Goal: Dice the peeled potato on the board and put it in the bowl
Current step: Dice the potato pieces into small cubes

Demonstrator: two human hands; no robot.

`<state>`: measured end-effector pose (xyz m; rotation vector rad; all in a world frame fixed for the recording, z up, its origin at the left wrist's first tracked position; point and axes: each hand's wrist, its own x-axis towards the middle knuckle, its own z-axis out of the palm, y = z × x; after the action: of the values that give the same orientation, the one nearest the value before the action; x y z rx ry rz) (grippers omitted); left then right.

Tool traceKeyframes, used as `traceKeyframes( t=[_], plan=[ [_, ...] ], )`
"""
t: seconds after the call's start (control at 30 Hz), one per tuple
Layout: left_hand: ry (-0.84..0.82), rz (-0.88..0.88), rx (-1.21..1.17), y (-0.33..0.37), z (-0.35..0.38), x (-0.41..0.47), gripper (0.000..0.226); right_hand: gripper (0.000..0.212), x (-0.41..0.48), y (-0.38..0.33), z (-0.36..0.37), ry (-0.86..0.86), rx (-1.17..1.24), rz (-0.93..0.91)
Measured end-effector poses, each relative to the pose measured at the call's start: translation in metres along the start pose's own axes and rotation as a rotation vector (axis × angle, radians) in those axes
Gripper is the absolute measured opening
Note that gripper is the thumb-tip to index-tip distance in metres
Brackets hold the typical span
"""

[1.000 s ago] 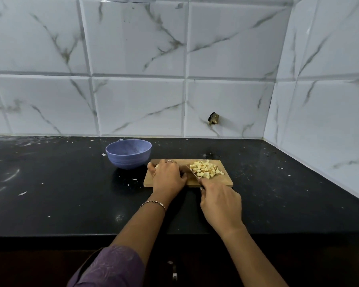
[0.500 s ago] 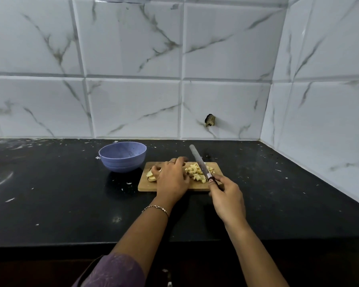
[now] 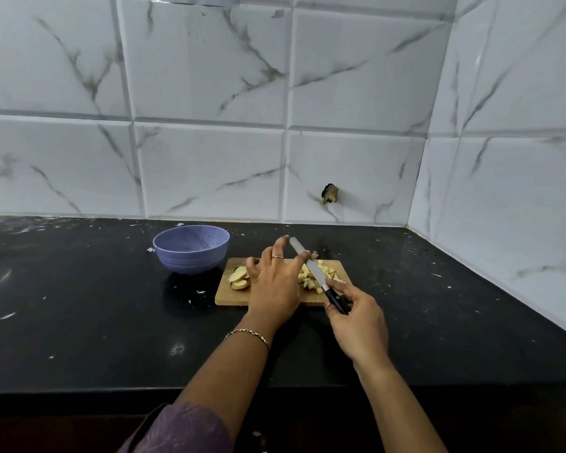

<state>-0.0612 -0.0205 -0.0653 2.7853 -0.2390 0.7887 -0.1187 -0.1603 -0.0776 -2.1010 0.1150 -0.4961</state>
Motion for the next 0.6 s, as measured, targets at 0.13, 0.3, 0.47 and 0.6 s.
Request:
traceKeyframes(
  t=[0.13,0.3,0.47,0.6],
  plan=[
    [-0.068,0.084,0.081,0.001,0.003,0.002,0.066,0.046,0.001,0.0,0.001,-0.014,-0.041,-0.011],
    [0.019,-0.063,-0.038,-0.003,0.002,0.001,0.074,0.044,0.002,-0.002,0.003,-0.028,-0.058,-0.04],
    [0.15,-0.469,-0.246,-0.03,-0.014,-0.004,0.055,0.037,0.001,-0.006,0.002,-0.052,-0.056,-0.065],
    [0.152,-0.697,-0.461,-0.065,-0.023,-0.013,0.04,0.033,-0.002,-0.012,0.004,-0.069,-0.078,-0.092]
  ],
)
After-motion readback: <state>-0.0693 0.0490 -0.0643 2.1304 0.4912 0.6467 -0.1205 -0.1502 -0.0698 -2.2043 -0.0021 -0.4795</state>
